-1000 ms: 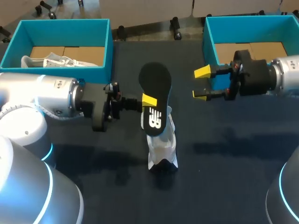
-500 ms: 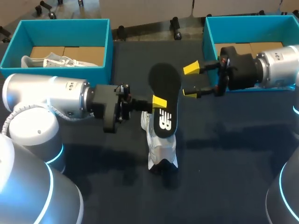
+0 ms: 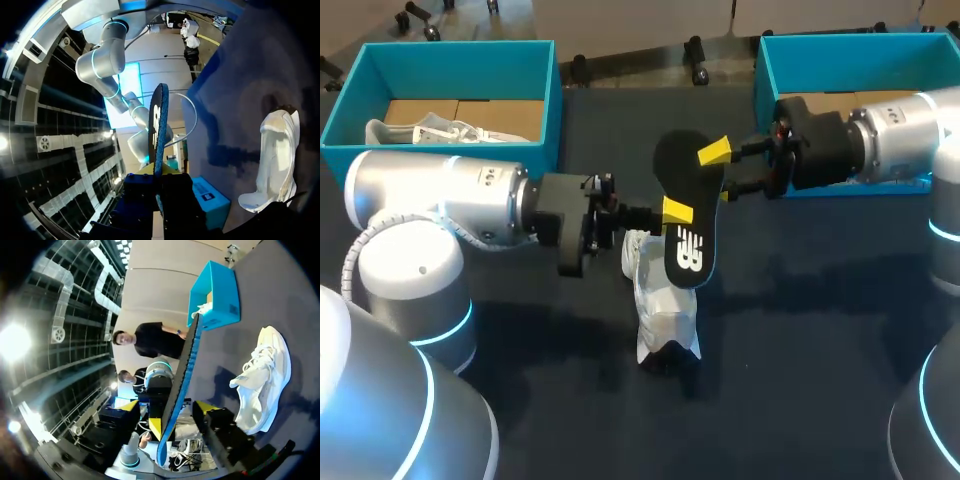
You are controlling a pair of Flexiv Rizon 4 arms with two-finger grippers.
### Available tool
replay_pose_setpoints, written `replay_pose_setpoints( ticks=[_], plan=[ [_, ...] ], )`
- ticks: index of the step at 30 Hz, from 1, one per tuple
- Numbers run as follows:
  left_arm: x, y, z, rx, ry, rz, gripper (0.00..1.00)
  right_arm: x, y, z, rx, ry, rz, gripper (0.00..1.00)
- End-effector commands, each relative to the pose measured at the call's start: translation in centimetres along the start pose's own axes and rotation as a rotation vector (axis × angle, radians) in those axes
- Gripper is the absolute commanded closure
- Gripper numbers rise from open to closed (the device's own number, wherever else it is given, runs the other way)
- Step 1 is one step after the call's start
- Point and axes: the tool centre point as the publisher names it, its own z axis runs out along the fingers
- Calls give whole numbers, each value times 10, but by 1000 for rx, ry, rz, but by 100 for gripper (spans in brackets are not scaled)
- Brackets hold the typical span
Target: Take the shoe out of the shoebox, open the shoe tongue, remove and reinsert the insole, then place the shoe into the shoebox
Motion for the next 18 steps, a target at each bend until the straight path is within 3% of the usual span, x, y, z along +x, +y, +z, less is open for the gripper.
replay_pose_setpoints(
  ticks=[1,4,8,11,18],
  plan=[
    [1,9,7,1,-2,6,100,0,0,1,-2,-1,3,51],
    [1,10,8,-3,-2,9,100,-1,0,2,-1,0,4,54],
    [1,10,9,-11,1,9,100,-2,1,2,-6,2,0,72],
    [0,8,11,-14,-2,5,100,-2,3,2,-13,1,-8,100],
    [1,7,11,-27,3,-2,100,-4,5,1,-14,-3,-14,100]
  ],
)
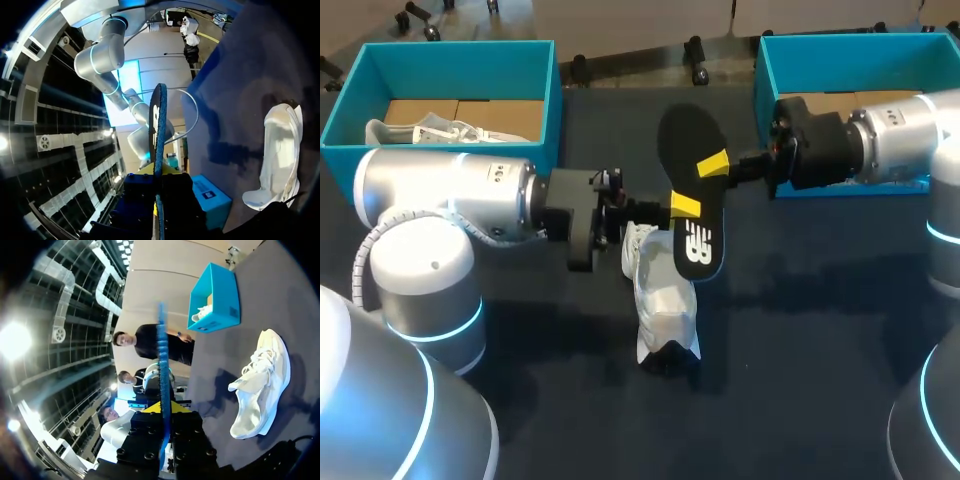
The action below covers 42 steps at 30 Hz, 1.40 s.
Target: Take the shoe out of the shoebox, open the shoe tongue, remove and reinsert the insole, then place the shoe into the shoebox
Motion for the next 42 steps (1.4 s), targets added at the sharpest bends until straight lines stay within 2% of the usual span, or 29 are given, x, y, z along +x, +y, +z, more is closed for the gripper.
replay_pose_setpoints(
  ticks=[1,2,3,4,17,29,42],
  plan=[
    [0,-2,3,-11,0,-3,100,-1,1,1,3,-2,-1,100],
    [0,-2,3,-14,1,-4,75,-1,1,1,3,-2,-2,100],
    [-1,-2,3,-19,3,-5,43,-2,1,0,2,-2,-2,100],
    [-2,-2,2,-19,10,-10,0,-2,1,0,1,-2,-2,100],
    [-6,6,-22,-42,139,-9,0,-15,-3,-7,-1,1,16,100],
    [-8,17,-47,-29,414,-9,0,-25,-9,-11,-6,-5,30,100],
    [-30,32,-51,32,737,22,0,-38,-17,-6,-2,-5,54,100]
  ],
)
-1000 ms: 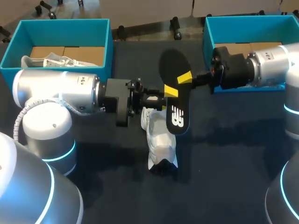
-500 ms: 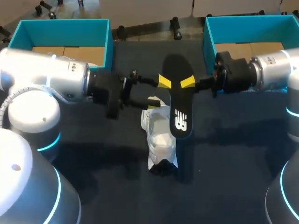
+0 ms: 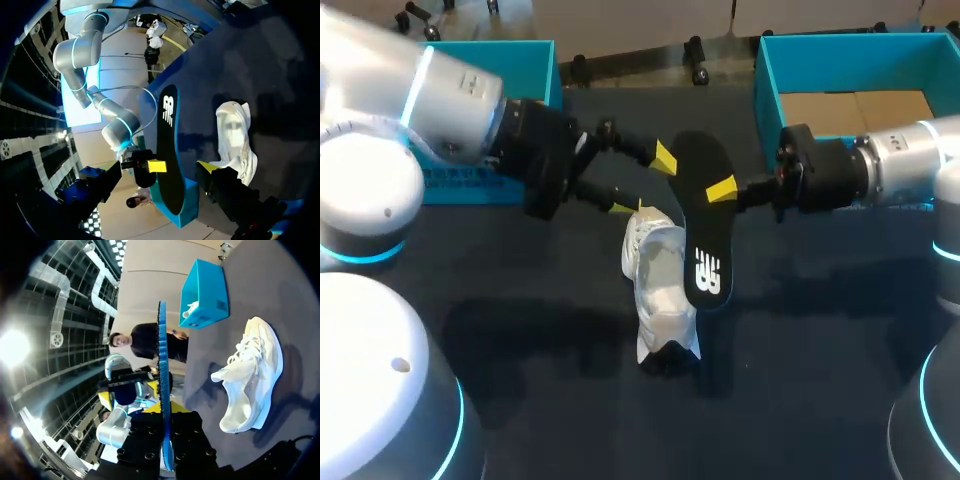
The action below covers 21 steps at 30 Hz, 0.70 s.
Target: Take the shoe out of the shoebox, open the shoe tongue, remove and reinsert the insole, then place the shoe into the shoebox
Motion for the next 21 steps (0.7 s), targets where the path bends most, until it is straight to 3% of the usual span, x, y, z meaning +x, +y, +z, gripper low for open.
replay_pose_setpoints(
  ticks=[1,14,21],
  plan=[
    [-12,11,-4,30,279,12,0,-4,-1,3,-5,2,2,100],
    [-23,22,-14,60,607,5,0,-5,5,8,14,-5,-7,100],
    [-27,23,-13,49,594,-2,0,-7,4,12,17,-1,-8,100]
  ],
)
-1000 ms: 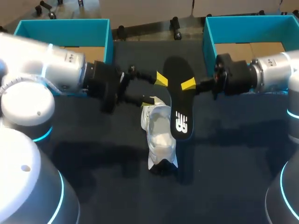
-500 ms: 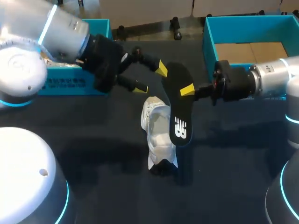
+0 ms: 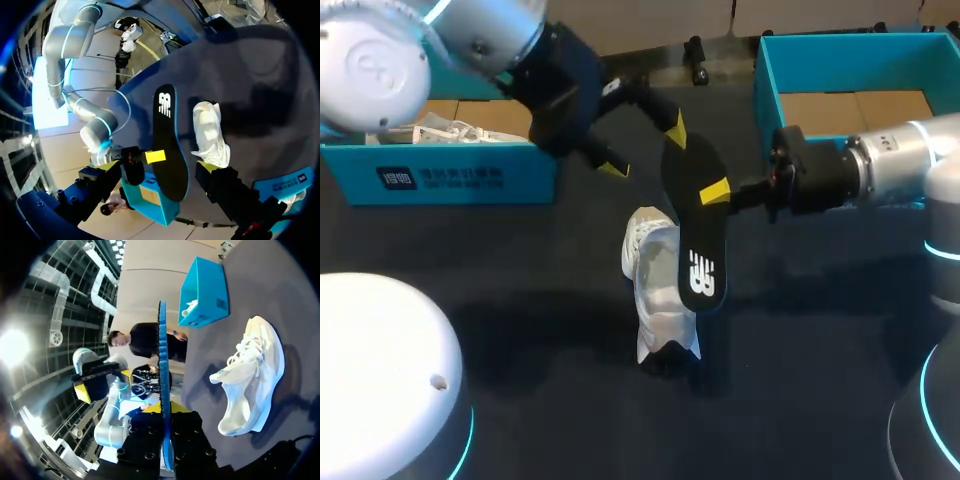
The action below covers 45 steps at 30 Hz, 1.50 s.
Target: Take the shoe out of the shoebox, open the shoe tongue, remove and reinsert the insole, then place the shoe into the shoebox
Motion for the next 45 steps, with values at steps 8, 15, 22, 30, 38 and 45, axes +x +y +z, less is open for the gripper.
replay_pose_setpoints(
  ticks=[8,15,22,30,38,45],
  plan=[
    [-4,3,1,3,228,-2,0,-4,0,2,-7,1,3,100],
    [-23,-3,-2,-51,269,-51,0,-5,-3,1,-4,1,11,100],
    [-35,5,5,-102,410,-133,0,-5,-5,2,-8,7,21,100],
    [-38,15,10,-97,507,-152,0,-6,-5,4,-5,13,24,100],
    [-41,24,13,-78,625,-200,0,-7,-4,4,-9,15,24,100],
    [-45,25,18,-72,675,-198,0,-8,-1,5,-3,18,26,100]
  ],
)
